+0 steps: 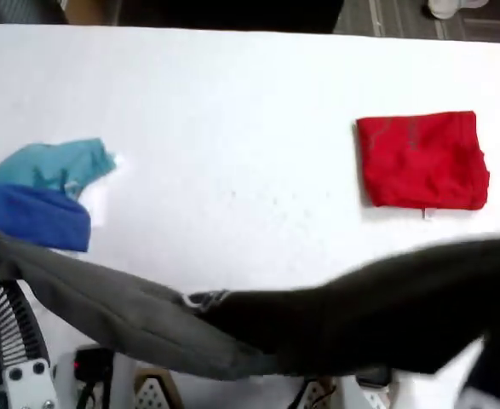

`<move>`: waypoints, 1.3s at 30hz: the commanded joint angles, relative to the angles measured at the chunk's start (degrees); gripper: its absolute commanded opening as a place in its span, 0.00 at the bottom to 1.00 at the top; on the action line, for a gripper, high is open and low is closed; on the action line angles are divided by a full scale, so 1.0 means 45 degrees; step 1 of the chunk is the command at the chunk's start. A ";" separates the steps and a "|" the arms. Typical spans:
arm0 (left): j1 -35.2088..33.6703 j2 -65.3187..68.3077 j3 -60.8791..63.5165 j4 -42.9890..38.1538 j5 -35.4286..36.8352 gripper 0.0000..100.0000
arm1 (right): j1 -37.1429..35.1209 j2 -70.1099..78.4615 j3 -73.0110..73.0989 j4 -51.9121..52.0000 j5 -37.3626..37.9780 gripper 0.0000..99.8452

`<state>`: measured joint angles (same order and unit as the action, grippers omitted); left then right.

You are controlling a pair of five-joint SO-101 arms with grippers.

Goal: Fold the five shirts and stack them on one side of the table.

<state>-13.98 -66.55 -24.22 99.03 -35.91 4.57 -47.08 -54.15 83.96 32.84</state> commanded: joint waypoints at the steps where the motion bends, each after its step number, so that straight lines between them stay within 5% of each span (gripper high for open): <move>1: 0.0000 0.1582 -0.0029 -0.0899 0.0156 0.02 | 0.0010 0.1299 0.1387 -0.1162 -0.0449 0.02; 11: 0.0957 0.7853 -0.0049 -0.2989 0.0156 0.02 | 0.0010 0.5597 0.4884 -0.4718 -0.0645 0.02; 24: 0.1543 1.5004 -0.0166 -0.5079 0.0098 0.02 | -0.0088 1.2044 0.4962 -0.5206 -0.0645 0.02; 39: 0.1309 1.8696 -0.0147 -0.0371 -0.0547 0.02 | -0.0166 1.4447 0.4864 0.0244 -0.0527 0.02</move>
<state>-7.30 17.93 -23.87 92.88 -36.79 2.99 18.86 -30.77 80.62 30.46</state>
